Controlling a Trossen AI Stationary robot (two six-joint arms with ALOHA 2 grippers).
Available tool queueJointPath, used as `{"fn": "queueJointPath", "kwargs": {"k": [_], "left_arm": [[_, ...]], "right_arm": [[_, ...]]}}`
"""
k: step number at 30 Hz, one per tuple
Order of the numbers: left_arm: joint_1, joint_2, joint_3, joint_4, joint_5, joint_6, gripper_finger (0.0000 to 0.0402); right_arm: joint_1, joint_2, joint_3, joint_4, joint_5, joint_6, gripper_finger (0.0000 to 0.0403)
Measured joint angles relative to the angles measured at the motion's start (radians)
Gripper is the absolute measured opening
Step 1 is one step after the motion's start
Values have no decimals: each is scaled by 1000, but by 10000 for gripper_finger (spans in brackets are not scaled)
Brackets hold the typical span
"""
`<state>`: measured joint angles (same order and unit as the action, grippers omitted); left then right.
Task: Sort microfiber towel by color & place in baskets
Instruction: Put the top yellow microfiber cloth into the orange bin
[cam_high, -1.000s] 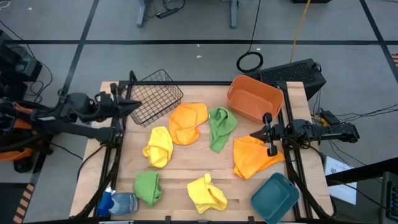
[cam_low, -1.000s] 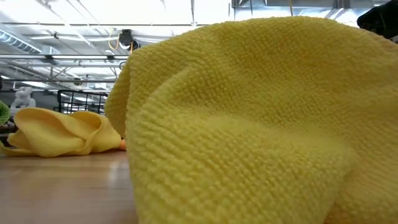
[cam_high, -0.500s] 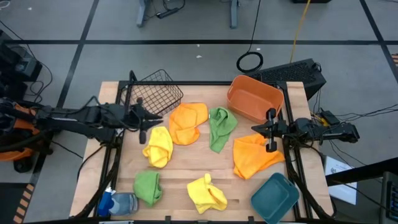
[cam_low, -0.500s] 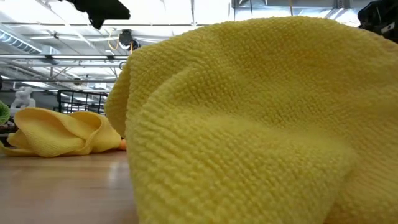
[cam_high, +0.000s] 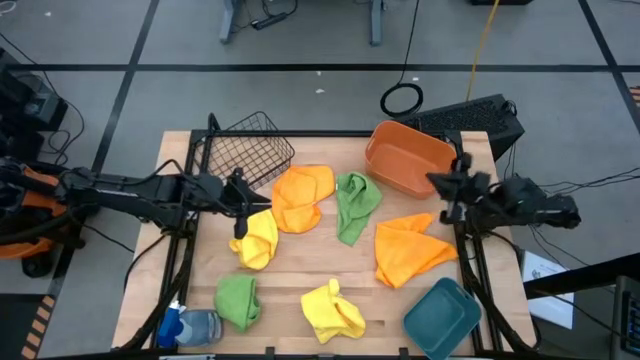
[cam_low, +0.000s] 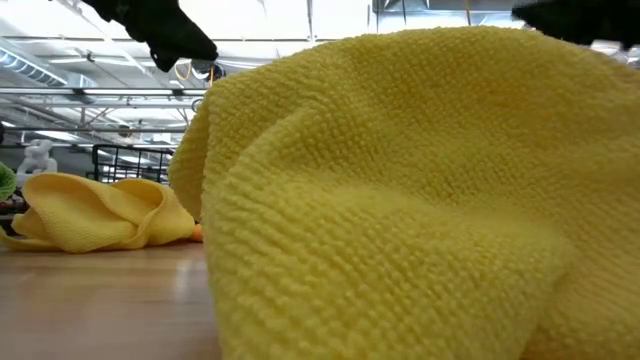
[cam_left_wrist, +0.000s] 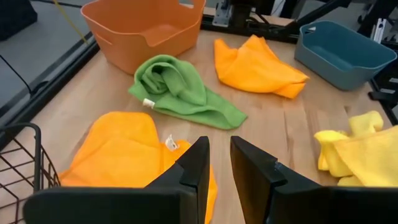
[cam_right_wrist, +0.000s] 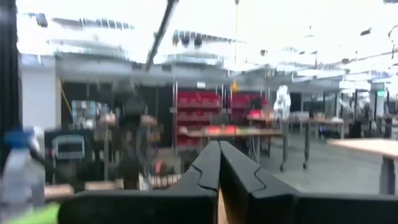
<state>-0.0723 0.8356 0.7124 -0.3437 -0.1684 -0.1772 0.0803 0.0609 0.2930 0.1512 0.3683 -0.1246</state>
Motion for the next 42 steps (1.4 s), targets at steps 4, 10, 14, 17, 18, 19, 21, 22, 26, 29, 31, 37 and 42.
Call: {"fn": "queueJointPath", "kwargs": {"k": [4, 10, 14, 17, 18, 19, 21, 22, 26, 29, 31, 37, 42], "left_arm": [[0, 0, 0, -1, 0, 6, 73], [0, 0, 0, 21, -7, 33, 73], [0, -1, 0, 31, -18, 34, 73], [0, -1, 0, 30, -46, 28, 73], [0, -1, 0, 30, -50, 28, 73], [0, -1, 0, 29, -50, 28, 73], [0, -1, 0, 28, -50, 25, 73], [0, -1, 0, 26, -50, 20, 73], [-3, 2, 0, -9, -49, -29, 74], [-17, 18, 0, -45, -49, -70, 74], [-28, 33, 0, -69, -46, -109, 74], [-88, 88, 0, -194, -14, -263, 111], [-150, 146, 1, -245, 47, -360, 192]], "right_arm": [[0, 111, 191, -5, 16, -26, 0], [0, 376, 483, -108, 19, -70, 0], [0, 554, 630, -259, 18, -55, 0], [0, 662, 680, -373, 18, -17, 0], [0, 695, 682, -399, 18, -4, 0], [0, 724, 681, -426, 18, 12, 0], [0, 784, 669, -461, 15, 53, 0], [1, 812, 659, -476, 1, 72, 0], [5, 909, 612, -468, -104, 128, 0], [23, 983, 571, -464, -137, 165, 0], [38, 1027, 548, -461, -136, 187, 0], [83, 1147, 501, -458, -135, 238, 0], [114, 1228, 501, -376, -135, 238, 0]]}}
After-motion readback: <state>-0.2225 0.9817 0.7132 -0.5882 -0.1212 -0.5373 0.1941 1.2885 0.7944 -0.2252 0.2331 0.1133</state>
